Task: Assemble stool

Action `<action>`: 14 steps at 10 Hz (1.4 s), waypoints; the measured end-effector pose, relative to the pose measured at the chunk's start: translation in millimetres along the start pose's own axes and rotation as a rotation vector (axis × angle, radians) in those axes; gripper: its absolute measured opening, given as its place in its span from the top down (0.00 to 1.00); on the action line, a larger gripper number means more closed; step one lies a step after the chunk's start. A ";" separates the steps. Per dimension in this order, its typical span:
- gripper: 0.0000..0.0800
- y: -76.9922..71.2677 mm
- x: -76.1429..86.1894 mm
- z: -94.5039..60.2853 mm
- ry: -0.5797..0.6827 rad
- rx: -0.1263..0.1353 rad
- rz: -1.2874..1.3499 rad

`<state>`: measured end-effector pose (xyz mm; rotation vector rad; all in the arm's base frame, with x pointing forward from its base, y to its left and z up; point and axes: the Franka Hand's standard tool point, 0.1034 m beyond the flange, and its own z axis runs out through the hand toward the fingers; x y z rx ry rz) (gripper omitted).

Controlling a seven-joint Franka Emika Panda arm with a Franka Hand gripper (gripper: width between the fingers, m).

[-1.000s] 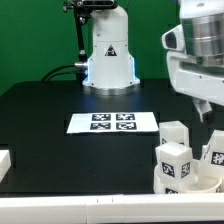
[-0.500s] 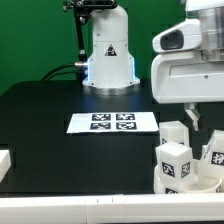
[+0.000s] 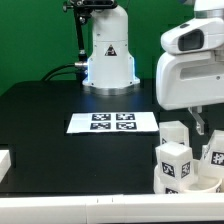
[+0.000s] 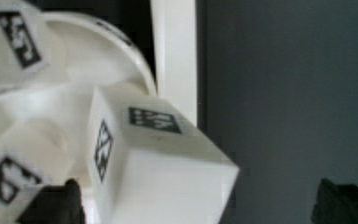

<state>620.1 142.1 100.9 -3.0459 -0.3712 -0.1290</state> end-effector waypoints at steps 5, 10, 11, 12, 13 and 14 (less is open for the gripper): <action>0.19 12.9 -4.5 18.3 -0.035 -0.072 -0.611; 0.42 17.2 -7.8 27.7 -0.054 -0.083 -0.708; 0.58 19.3 -8.0 27.6 -0.055 -0.085 -0.701; 0.58 19.2 -8.1 27.6 -0.050 -0.086 -0.609; 0.58 20.1 -7.7 27.3 -0.045 -0.088 -0.501; 0.58 22.7 -6.1 25.9 -0.036 -0.093 -0.370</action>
Offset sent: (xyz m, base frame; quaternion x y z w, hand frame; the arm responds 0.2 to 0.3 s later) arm 0.0013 -0.0031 -0.0167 -0.0127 0.0002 -0.2256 0.9741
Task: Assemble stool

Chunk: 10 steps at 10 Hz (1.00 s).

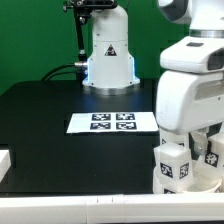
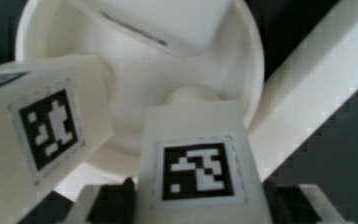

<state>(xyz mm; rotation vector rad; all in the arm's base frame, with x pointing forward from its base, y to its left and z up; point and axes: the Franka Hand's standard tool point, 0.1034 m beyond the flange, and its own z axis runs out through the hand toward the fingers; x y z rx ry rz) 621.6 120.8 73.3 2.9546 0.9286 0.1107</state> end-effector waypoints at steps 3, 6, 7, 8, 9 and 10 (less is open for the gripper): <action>0.58 -1.9 -1.2 2.7 0.009 0.007 0.566; 0.58 -2.3 -1.5 3.1 0.008 0.015 0.748; 0.58 -2.1 -1.5 2.0 0.008 0.018 0.889; 0.58 -2.5 -1.1 -0.4 0.010 0.016 1.065; 0.58 -6.3 -1.3 1.1 0.006 0.032 1.320; 0.58 -9.0 -0.3 2.1 0.004 0.065 1.543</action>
Offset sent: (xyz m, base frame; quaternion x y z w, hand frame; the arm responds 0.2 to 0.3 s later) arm 0.0000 0.0000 0.0000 0.0000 0.0000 0.2571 0.9664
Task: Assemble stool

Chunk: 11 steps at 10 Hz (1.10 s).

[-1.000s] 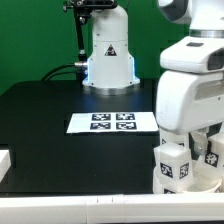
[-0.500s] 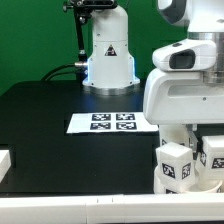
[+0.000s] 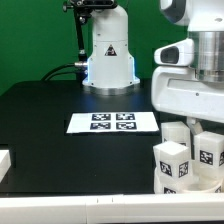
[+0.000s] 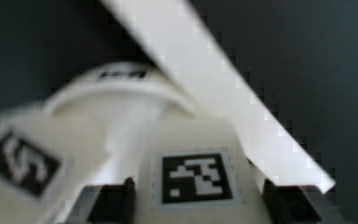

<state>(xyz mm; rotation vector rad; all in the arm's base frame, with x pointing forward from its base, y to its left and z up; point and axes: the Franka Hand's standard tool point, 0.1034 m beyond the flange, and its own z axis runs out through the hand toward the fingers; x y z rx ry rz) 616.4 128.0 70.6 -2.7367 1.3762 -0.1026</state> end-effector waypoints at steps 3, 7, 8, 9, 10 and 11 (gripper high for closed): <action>0.58 -0.4 1.6 0.6 -0.019 0.022 0.224; 0.58 -3.6 3.0 -0.6 -0.067 0.076 0.773; 0.58 -5.2 -0.3 0.8 -0.078 0.095 0.973; 0.58 -6.6 1.3 1.0 -0.094 0.127 1.121; 0.58 -6.1 2.3 1.2 -0.112 0.135 1.166; 0.58 -6.3 1.4 1.3 -0.111 0.135 1.149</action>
Offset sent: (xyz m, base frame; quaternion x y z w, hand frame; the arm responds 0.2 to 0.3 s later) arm 0.0000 0.0000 0.0000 0.0000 0.0000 0.1938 0.9810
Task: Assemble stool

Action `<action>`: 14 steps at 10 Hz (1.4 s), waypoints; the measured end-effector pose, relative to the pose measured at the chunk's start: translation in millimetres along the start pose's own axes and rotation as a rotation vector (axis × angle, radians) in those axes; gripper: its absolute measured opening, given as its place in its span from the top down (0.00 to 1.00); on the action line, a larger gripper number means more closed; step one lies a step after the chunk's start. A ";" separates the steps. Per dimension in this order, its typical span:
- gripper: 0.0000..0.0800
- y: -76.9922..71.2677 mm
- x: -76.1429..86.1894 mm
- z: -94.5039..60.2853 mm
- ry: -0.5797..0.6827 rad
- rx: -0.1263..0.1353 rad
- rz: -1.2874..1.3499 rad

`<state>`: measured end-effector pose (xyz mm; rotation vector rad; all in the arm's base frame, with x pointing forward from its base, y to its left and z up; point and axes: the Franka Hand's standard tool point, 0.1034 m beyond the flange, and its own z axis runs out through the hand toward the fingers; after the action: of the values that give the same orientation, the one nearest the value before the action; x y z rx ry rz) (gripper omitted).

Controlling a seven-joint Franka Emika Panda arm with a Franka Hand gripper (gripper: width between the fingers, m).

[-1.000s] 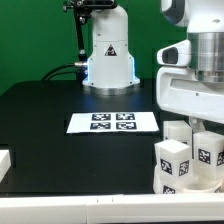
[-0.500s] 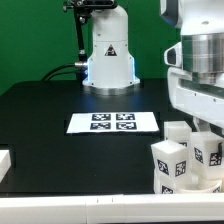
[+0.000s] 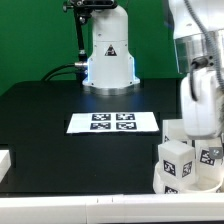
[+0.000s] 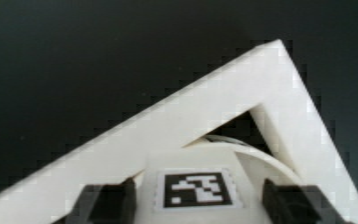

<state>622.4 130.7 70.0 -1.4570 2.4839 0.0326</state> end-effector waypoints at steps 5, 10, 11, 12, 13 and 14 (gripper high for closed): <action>0.19 -0.2 -3.6 -19.3 -0.038 -0.031 -0.365; 0.19 1.1 -7.2 -31.5 -0.063 -0.065 -0.879; 0.19 2.9 -6.9 -33.3 -0.060 -0.092 -1.013; 0.19 -1.7 -10.2 -41.6 -0.051 -0.129 -1.217; 0.19 -11.2 -15.2 -48.7 -0.045 -0.129 -1.419; 0.19 -12.4 -16.9 -49.6 -0.041 -0.149 -1.573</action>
Offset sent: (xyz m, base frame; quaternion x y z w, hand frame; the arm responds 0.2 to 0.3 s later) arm -0.0099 0.0209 0.0166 -0.0926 -0.0869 -0.1485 0.9807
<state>630.4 131.5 123.2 -2.8863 0.7285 -0.0532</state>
